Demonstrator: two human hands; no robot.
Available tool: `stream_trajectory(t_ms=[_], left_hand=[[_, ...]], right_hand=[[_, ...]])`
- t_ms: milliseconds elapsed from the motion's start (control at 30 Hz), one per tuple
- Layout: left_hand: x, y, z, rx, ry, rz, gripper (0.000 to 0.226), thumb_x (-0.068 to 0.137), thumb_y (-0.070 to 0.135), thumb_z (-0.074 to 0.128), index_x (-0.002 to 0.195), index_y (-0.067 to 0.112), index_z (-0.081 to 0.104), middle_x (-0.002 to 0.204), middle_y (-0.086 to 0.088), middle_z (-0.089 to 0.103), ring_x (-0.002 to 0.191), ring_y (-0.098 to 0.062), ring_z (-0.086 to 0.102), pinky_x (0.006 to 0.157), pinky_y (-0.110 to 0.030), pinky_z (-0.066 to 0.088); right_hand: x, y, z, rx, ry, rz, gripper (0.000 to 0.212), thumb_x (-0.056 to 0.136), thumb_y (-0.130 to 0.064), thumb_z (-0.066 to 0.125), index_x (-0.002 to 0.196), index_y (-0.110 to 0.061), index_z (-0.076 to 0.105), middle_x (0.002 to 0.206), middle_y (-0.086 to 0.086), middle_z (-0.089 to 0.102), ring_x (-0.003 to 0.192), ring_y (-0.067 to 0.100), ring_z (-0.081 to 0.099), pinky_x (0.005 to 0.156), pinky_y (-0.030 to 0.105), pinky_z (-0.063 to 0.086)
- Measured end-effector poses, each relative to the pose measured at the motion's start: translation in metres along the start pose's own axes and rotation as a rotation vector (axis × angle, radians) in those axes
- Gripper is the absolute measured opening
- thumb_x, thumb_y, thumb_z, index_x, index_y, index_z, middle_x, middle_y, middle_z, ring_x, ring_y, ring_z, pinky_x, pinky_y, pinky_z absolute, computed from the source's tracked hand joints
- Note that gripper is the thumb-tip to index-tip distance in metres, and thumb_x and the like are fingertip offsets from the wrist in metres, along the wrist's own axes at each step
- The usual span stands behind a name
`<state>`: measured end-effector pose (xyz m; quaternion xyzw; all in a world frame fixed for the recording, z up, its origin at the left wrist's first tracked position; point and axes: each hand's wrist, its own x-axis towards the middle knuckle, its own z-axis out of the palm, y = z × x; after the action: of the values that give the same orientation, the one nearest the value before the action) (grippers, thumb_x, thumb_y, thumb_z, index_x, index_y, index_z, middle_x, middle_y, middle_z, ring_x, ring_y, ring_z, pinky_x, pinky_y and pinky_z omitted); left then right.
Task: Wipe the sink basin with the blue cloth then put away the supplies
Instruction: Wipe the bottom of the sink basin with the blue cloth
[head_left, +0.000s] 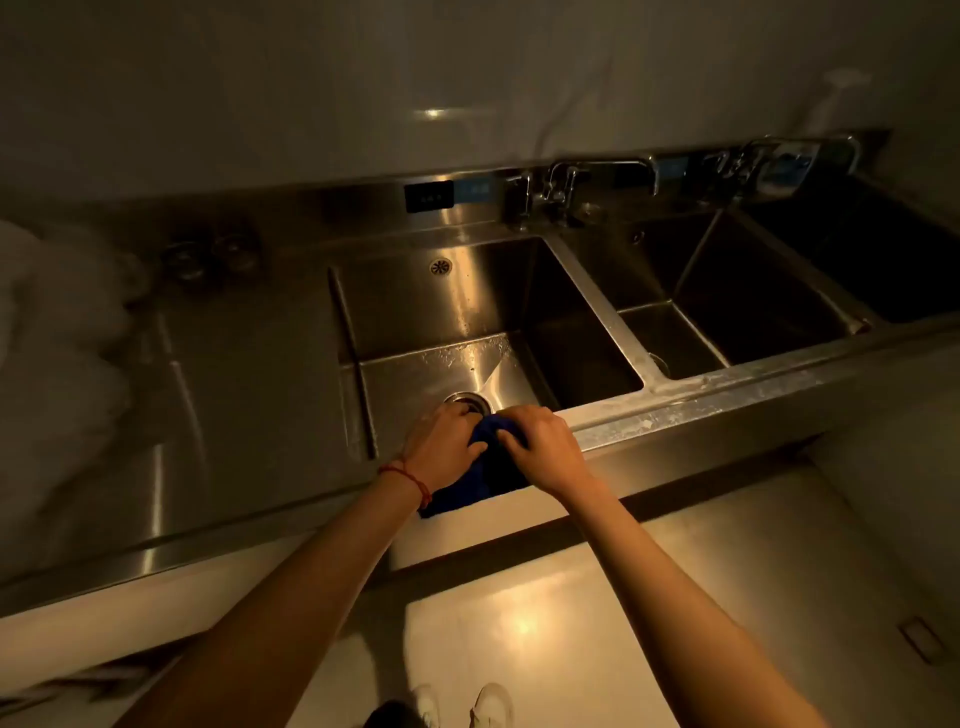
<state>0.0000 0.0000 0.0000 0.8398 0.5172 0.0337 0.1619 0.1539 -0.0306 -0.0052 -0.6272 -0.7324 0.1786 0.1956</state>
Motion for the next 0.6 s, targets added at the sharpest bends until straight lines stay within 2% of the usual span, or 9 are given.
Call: stream_trajectory(t_ms=[167,267,400,600], left_hand=[[-0.01,-0.004,0.016,0.055,-0.033,-0.019,0.045,0.096,0.035,0.048,0.138,0.019,0.046,0.142,-0.004,0.044,0.13,-0.021,0.041,0.107,-0.034,0.035],[-0.016,-0.005,0.025,0.103,0.015,-0.01,0.045,0.097,0.034,0.045,0.14,0.019,0.042,0.147,-0.004,0.039,0.135,-0.019,0.036,0.11,-0.033,0.029],[-0.025,-0.006,0.034,0.123,0.02,0.003,0.052,0.099,0.035,0.04,0.147,0.016,0.031,0.154,-0.005,0.028,0.141,-0.019,0.027,0.115,-0.033,0.02],[-0.034,-0.013,0.045,0.187,-0.036,0.012,0.059,0.1,0.041,0.036,0.15,0.013,0.022,0.158,-0.004,0.02,0.144,-0.019,0.02,0.117,-0.033,0.019]], right_hand=[[-0.012,0.002,0.015,-0.104,0.008,-0.047,0.035,0.091,-0.026,0.051,0.122,-0.012,0.054,0.124,0.008,0.057,0.114,0.023,0.049,0.097,0.035,0.034],[-0.017,0.004,0.022,-0.125,0.031,-0.081,0.037,0.089,-0.027,0.053,0.123,-0.012,0.054,0.128,0.009,0.054,0.119,0.024,0.045,0.102,0.037,0.03],[-0.022,0.003,0.031,-0.159,-0.014,-0.132,0.042,0.088,-0.03,0.053,0.127,-0.014,0.051,0.135,0.006,0.049,0.127,0.023,0.039,0.106,0.037,0.024],[-0.028,0.01,0.04,-0.225,-0.097,-0.179,0.049,0.088,-0.035,0.05,0.133,-0.018,0.044,0.143,0.004,0.04,0.134,0.022,0.029,0.11,0.037,0.017]])
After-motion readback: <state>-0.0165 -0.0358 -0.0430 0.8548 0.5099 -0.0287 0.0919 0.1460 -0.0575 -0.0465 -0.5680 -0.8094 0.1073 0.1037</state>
